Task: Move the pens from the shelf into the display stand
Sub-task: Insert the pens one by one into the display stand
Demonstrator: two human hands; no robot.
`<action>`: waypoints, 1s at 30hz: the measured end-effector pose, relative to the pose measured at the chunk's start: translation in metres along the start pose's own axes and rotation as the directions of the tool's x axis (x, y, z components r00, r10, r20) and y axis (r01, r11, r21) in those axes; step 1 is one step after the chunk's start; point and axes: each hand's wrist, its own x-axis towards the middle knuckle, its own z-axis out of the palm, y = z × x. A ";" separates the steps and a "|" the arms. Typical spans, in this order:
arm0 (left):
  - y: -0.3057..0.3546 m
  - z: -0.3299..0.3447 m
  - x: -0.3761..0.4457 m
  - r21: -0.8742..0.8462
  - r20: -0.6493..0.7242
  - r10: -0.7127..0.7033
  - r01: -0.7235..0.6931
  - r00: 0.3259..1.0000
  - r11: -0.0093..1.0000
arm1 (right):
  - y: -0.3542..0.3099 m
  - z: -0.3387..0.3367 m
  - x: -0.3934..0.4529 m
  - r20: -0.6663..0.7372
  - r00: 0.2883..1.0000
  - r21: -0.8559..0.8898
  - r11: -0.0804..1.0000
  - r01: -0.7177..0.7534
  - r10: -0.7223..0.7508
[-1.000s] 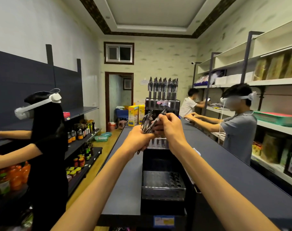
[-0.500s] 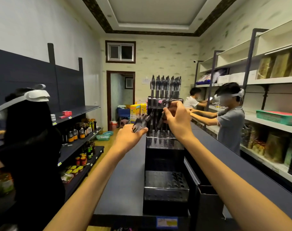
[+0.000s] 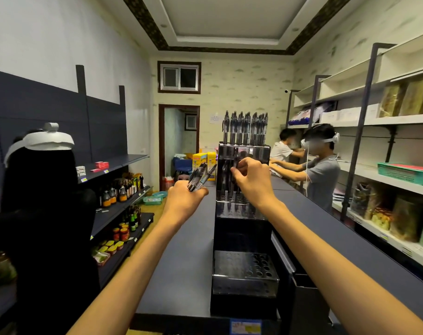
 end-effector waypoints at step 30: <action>0.022 0.029 -0.007 -0.019 0.129 0.117 -0.116 0.985 0.993 | -0.012 -0.035 -0.033 0.529 0.832 0.564 0.664 -0.490 0.165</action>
